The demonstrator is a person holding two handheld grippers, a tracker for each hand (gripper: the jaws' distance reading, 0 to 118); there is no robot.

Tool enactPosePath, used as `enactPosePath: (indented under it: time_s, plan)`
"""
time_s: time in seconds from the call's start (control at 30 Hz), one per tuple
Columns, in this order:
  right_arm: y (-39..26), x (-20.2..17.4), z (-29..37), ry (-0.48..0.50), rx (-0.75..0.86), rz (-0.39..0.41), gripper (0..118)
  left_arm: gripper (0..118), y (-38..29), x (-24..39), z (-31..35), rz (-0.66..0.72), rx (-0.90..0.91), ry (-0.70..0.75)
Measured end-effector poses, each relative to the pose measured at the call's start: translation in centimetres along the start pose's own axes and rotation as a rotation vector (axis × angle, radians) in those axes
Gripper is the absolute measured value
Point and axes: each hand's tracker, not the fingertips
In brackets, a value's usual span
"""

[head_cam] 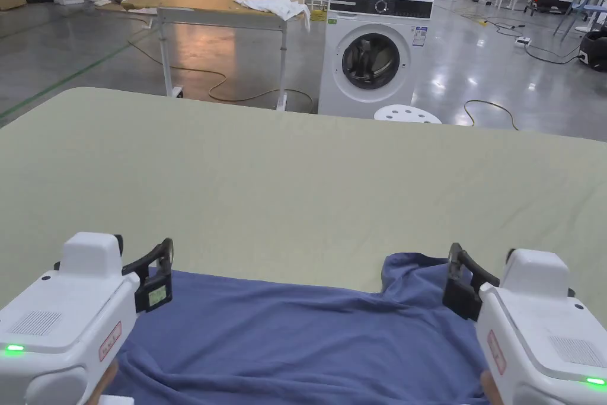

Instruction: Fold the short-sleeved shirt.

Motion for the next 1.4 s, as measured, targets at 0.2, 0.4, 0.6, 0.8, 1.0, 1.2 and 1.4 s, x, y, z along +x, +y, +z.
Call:
enactPosePath:
  time_s: [0.2, 0.4, 0.6, 0.8, 1.0, 1.2, 1.4]
  plan:
    - [0.7, -2.2, -0.2, 0.032, 0.097, 0.016, 2, 0, 1.3, 1.5, 0.6, -0.059, 0.149, 0.054]
    - [0.9, -2.8, -1.1, 0.048, 0.101, 0.019, 0, 0, 1.5, 0.2, -1.1, -0.091, 0.092, 0.085]
    - [0.3, -1.8, -2.8, 0.046, 0.04, 0.031, 0, 0, 0.0, -4.8, -10.4, -0.048, -0.289, 0.037]
    - [-1.2, 0.2, -4.1, 0.021, -0.041, 0.044, 0, 35, -2.8, -8.2, -19.0, 0.04, -0.569, 0.01]
    - [-3.0, 2.5, -5.4, -0.022, -0.134, 0.036, 0, 68, -5.7, -7.9, -22.3, 0.062, -0.772, 0.007]
    - [-4.2, 5.5, -7.7, -0.052, -0.25, 0.008, 0, 23, -7.0, -5.0, -21.6, -0.08, -0.755, 0.006]
    - [-5.0, 8.6, -15.1, -0.016, -0.492, 0.021, 4, 0, -6.6, -4.7, -20.4, -0.067, -0.709, -0.041]
